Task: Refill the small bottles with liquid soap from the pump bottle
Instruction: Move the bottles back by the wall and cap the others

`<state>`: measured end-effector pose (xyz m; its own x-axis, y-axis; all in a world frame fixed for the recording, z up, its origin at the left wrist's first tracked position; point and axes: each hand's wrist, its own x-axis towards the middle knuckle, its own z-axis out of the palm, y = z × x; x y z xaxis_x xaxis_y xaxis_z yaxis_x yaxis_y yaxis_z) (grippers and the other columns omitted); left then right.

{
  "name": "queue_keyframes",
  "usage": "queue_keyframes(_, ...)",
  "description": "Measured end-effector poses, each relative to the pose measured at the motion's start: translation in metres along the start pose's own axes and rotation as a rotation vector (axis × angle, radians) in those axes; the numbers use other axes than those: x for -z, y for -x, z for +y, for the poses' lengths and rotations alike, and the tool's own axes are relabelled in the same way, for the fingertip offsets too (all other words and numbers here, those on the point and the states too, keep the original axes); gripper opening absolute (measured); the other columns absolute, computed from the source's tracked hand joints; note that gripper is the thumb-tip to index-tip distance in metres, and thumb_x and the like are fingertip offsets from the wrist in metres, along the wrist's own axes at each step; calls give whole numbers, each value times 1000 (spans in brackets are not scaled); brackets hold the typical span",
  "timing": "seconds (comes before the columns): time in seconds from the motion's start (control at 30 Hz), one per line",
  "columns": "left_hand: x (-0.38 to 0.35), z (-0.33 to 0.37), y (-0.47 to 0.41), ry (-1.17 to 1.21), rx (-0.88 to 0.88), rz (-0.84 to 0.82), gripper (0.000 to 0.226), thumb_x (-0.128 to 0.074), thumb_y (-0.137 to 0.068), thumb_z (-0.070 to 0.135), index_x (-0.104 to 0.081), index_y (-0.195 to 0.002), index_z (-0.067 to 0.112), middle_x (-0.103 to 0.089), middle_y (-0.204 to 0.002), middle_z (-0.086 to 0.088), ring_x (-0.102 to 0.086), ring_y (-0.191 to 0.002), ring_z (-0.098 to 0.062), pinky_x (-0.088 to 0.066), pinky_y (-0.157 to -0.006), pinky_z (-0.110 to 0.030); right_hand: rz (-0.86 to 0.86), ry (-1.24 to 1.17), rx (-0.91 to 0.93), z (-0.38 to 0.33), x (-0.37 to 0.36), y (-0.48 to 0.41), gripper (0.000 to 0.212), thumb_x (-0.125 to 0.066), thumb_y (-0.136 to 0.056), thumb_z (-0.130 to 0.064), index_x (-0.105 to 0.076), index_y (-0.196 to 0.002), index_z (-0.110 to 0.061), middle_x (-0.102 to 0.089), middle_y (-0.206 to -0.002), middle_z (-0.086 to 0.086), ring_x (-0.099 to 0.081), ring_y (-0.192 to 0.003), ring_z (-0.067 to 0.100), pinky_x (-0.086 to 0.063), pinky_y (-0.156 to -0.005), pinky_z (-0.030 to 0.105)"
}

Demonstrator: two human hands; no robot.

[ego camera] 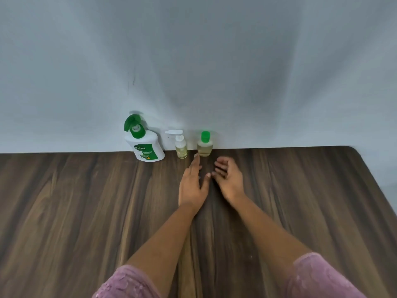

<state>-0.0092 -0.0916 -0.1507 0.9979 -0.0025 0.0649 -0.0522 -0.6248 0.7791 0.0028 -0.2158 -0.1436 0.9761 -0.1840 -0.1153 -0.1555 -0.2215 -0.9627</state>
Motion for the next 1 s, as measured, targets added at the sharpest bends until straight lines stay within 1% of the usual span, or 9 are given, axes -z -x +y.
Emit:
queue_keyframes(0.17, 16, -11, 64, -32, -183, -107, 61, -52, -89, 21, -28, -144, 21, -36, -147, 5, -35, -134, -11, -30, -110, -28, -264, 360, 340, 29, 27, 95, 39, -64, -82, -1, -57, -118, -12, -45, -135, -4, -44, -128, 6, -35, -107, 20)
queue_keyframes(0.27, 37, -22, 128, -54, -217, -219, 56, -48, -89, 27, -32, -143, 24, -32, -147, 12, -23, -138, -1, -24, -114, -31, -416, 406, 311, 37, 54, 158, 38, -63, -86, -5, -55, -122, -15, -32, -147, -8, -26, -137, -7, -19, -111, 10)
queue_keyframes(0.4, 69, -30, 226, -27, -236, -395, 55, -50, -87, 25, -38, -140, 22, -31, -150, 9, -13, -143, -7, -14, -117, -27, -554, 429, 304, 49, 87, 238, 35, -54, -92, -8, -53, -127, -13, -21, -157, -1, -17, -145, 5, -15, -116, 17)
queue_keyframes(0.53, 94, -21, 316, 50, -185, -579, 63, -60, -81, 26, -36, -140, 26, -29, -149, 11, -12, -143, -6, -10, -117, -22, -666, 423, 213, 53, 121, 311, 65, -42, -77, 16, -47, -132, -18, -22, -157, -8, -15, -147, 16, -16, -119, 27)
queue_keyframes(0.7, 97, -2, 375, -16, -64, -704, 74, -63, -75, 51, -21, -137, 45, -19, -147, 20, -5, -140, 5, -7, -118, -25, -780, 433, 158, 50, 143, 374, 87, -65, -77, -15, -18, -146, -36, -13, -157, -15, -13, -147, 11, -15, -118, 23)
queue_keyframes(0.77, 93, 0, 387, -88, -34, -682, 70, -61, -74, 59, -22, -132, 51, -24, -144, 21, -6, -138, 3, -3, -118, -27, -757, 446, 165, 51, 137, 387, 88, -73, -81, -37, -14, -146, -42, -15, -155, -17, -17, -145, 8, -19, -117, 23)
queue_keyframes(0.83, 86, 5, 392, -114, -68, -582, 59, -59, -72, 63, -37, -125, 50, -45, -130, 18, -23, -131, 5, -5, -118, -28, -680, 446, 153, 53, 125, 396, 80, -71, -81, -48, -19, -142, -46, -25, -151, -18, -26, -141, 4, -27, -115, 24)
queue_keyframes(0.9, 76, 9, 392, -100, -100, -453, 44, -59, -72, 58, -50, -113, 44, -60, -109, 19, -41, -111, 11, -15, -113, -26, -581, 411, 153, 54, 111, 398, 63, -68, -84, -45, -31, -135, -48, -37, -142, -20, -38, -133, 2, -37, -109, 28)
queue_keyframes(1.0, 65, 19, 390, -31, -45, -341, 33, -59, -75, 47, -52, -107, 41, -58, -98, 32, -47, -98, 16, -26, -105, -30, -500, 371, 181, 52, 97, 392, 43, -63, -89, -38, -43, -126, -43, -45, -128, -25, -48, -122, 4, -44, -100, 30)
